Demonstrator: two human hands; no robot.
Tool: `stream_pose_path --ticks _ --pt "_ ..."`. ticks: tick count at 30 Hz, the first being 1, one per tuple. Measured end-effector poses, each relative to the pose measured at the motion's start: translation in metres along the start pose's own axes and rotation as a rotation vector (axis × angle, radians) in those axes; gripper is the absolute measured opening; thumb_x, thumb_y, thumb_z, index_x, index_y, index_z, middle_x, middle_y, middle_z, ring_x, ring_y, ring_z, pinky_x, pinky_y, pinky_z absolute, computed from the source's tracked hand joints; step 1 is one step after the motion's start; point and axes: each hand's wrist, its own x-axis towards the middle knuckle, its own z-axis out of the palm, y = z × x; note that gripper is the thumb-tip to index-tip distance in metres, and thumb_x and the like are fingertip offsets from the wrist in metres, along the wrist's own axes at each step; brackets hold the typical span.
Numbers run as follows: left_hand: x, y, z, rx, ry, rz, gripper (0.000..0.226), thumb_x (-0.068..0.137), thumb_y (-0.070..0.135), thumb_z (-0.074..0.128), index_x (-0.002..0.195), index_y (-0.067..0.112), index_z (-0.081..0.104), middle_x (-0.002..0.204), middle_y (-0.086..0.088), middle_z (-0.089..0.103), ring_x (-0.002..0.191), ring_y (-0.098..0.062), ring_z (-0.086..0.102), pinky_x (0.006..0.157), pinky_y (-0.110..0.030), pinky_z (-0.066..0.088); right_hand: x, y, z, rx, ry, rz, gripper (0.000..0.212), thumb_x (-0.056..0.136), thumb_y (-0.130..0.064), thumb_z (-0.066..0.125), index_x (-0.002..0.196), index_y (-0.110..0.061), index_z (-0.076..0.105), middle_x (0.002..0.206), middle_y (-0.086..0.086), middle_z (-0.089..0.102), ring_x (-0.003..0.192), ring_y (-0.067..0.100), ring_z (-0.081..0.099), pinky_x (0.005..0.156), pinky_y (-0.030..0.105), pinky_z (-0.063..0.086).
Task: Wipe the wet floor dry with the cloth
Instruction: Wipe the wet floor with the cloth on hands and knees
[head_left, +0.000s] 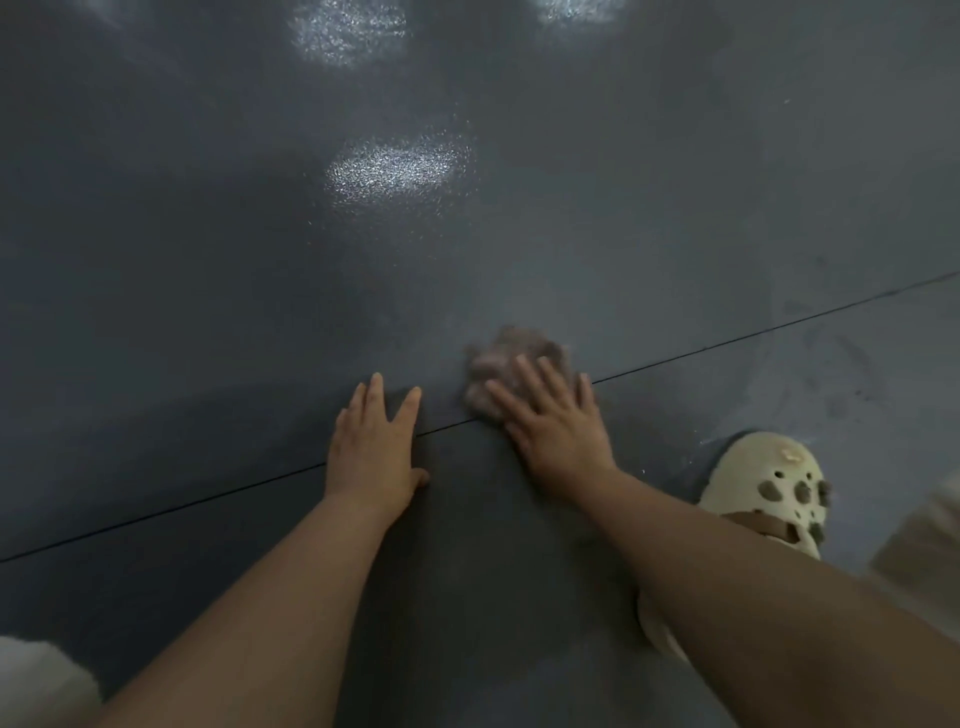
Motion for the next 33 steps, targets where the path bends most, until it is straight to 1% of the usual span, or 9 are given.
stream_pose_path --ticks 2,5,7,12,16,24,27,30,33 --pt "-0.005 0.003 0.004 -0.001 -0.045 0.011 0.093 0.085 0.042 0.065 0.152 0.027 0.003 0.157 -0.014 -0.013 0.146 -0.030 -0.005 0.117 -0.038 0.007 -0.005 0.022 -0.004 0.144 -0.022 0.341 0.049 0.100 -0.043 0.026 0.147 -0.045 0.015 0.160 -0.002 0.001 0.147 0.022 -0.001 0.115 0.054 0.004" --pt "-0.011 0.009 0.005 -0.010 -0.127 0.016 0.095 0.084 0.041 0.067 0.152 0.027 0.001 0.157 -0.013 -0.016 0.146 -0.030 -0.005 0.117 -0.039 0.009 -0.020 0.013 -0.008 0.275 -0.021 0.712 0.054 0.101 -0.041 0.026 0.150 -0.039 0.003 0.159 0.002 -0.010 0.146 0.025 -0.012 0.114 0.056 -0.001" --pt "-0.017 0.015 0.003 -0.034 -0.181 0.020 0.095 0.084 0.040 0.067 0.152 0.027 0.002 0.157 -0.011 -0.015 0.146 -0.029 -0.004 0.117 -0.040 0.010 -0.025 -0.012 -0.013 0.331 -0.098 0.678 0.059 0.100 -0.039 0.031 0.151 -0.035 0.001 0.158 0.005 -0.015 0.145 0.028 -0.014 0.112 0.059 -0.001" --pt "-0.045 0.044 -0.023 -0.088 -0.176 0.031 0.094 0.084 0.039 0.068 0.152 0.026 0.004 0.158 -0.010 -0.011 0.146 -0.029 0.000 0.117 -0.039 0.014 -0.045 -0.032 -0.048 0.351 -0.376 0.253 0.055 0.100 -0.032 0.035 0.150 -0.036 0.014 0.159 0.000 -0.012 0.145 0.025 -0.014 0.114 0.054 -0.003" --pt "-0.076 0.068 -0.049 -0.052 -0.107 0.089 0.095 0.083 0.039 0.068 0.152 0.026 0.003 0.158 -0.012 -0.010 0.146 -0.030 0.000 0.117 -0.040 0.014 -0.071 -0.033 -0.081 0.435 -0.278 0.314 0.045 0.099 -0.028 0.034 0.144 -0.029 0.034 0.160 0.001 0.004 0.146 0.024 -0.002 0.116 0.050 0.002" --pt "-0.138 0.097 -0.077 -0.050 0.025 0.175 0.093 0.083 0.039 0.068 0.152 0.025 0.006 0.158 -0.014 -0.008 0.145 -0.031 0.001 0.115 -0.043 0.015 -0.124 -0.046 -0.120 0.439 -0.110 0.355 0.041 0.092 -0.036 0.050 0.130 -0.020 0.054 0.153 0.009 0.027 0.141 0.027 0.021 0.115 0.044 0.020" --pt "-0.140 0.098 -0.081 -0.036 0.040 0.191 0.093 0.083 0.040 0.068 0.152 0.026 0.007 0.158 -0.015 -0.007 0.145 -0.032 0.000 0.115 -0.043 0.016 -0.140 -0.047 -0.138 0.415 -0.097 0.341 0.048 0.090 -0.041 0.051 0.132 -0.018 0.052 0.151 0.011 0.029 0.140 0.029 0.023 0.114 0.044 0.022" --pt "-0.137 0.099 -0.080 -0.035 0.018 0.214 0.095 0.082 0.039 0.070 0.152 0.025 0.007 0.158 -0.015 -0.008 0.145 -0.032 -0.001 0.115 -0.043 0.016 -0.153 -0.039 -0.152 0.385 -0.130 0.389 0.051 0.097 -0.037 0.039 0.144 -0.017 0.037 0.156 0.013 0.017 0.145 0.029 0.011 0.117 0.041 0.012" --pt "-0.127 0.101 -0.080 -0.036 0.001 0.196 0.096 0.081 0.039 0.071 0.152 0.026 0.007 0.158 -0.015 -0.007 0.145 -0.032 -0.001 0.116 -0.042 0.014 -0.151 -0.029 -0.155 0.357 -0.133 0.424 0.047 0.101 -0.034 0.033 0.144 -0.017 0.036 0.157 0.013 0.013 0.146 0.027 0.007 0.118 0.039 0.010"
